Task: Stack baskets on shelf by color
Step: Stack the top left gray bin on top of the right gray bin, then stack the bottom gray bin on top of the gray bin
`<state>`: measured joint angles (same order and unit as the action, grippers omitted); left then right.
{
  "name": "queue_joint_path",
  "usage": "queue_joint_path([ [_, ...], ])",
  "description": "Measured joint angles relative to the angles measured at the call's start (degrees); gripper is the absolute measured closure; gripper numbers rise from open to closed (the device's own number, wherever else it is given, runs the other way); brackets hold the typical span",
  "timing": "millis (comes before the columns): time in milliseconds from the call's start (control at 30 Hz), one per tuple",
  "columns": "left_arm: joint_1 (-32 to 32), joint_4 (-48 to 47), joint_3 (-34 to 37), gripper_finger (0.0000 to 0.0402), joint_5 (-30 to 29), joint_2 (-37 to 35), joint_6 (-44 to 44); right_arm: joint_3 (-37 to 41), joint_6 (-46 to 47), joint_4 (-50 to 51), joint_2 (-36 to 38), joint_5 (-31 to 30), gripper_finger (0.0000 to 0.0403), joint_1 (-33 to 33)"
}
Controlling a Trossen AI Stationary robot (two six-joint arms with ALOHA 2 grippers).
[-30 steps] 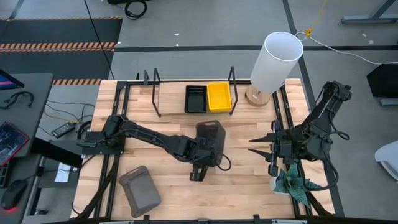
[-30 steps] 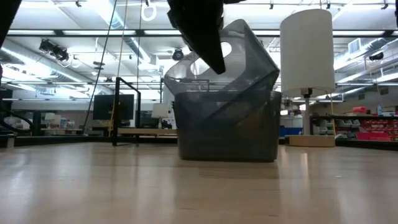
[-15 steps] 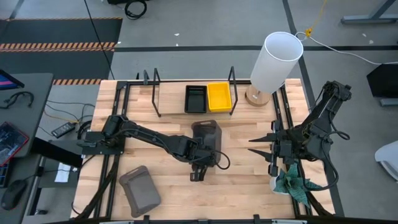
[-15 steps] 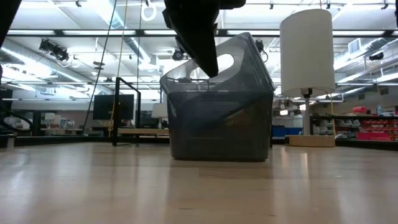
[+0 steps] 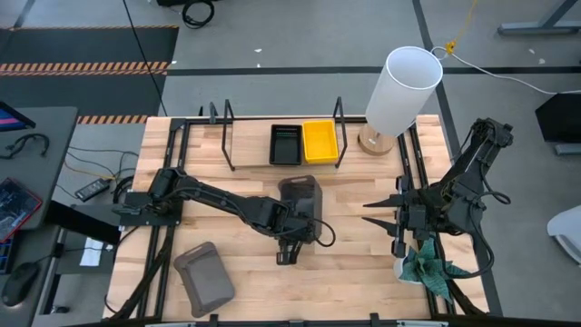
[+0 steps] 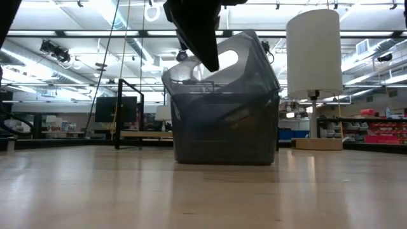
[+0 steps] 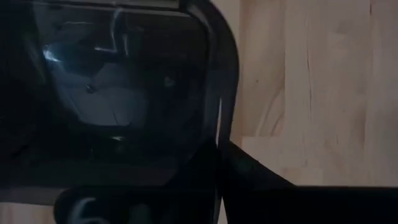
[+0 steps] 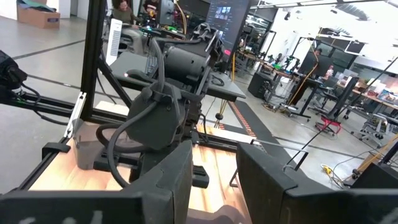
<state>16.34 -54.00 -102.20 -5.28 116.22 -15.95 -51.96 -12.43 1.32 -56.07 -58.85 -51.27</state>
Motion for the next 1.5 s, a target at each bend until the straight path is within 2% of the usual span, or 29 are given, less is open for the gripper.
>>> queue_joint_path([
  [233,-0.04,-8.04,-5.03,0.0393,0.54,-0.04,-4.39,0.0,0.0,0.0,0.0,0.01,0.0273,0.02],
  [567,-0.39,-12.77,-5.09,0.0395,4.83,0.91,-8.79,0.0,0.0,0.0,0.0,0.01,0.0273,0.07],
  [800,-0.53,-13.34,-5.11,0.039,6.53,2.8,-7.35,0.02,0.0,-0.04,-0.06,0.06,0.0273,0.08],
  [1000,-0.72,-13.23,-5.04,0.0324,5.62,3.6,-7.39,0.02,-0.21,-0.21,-0.07,0.42,0.0273,0.1],
  [1233,-0.78,-13.62,-5.07,0.0243,5.82,1.09,-7.93,0.04,-0.63,-0.28,-0.11,0.42,0.0273,0.13],
  [1367,0.65,-15.08,-5.11,0.0222,6.16,-0.49,-9.28,0.74,-1.12,-0.41,-0.11,0.42,0.0273,0.13],
  [1500,4.92,-17.71,-5.13,0.0223,6.23,-1.27,-11.93,0.74,-2.28,-1.17,-0.11,0.42,0.0273,0.14],
])
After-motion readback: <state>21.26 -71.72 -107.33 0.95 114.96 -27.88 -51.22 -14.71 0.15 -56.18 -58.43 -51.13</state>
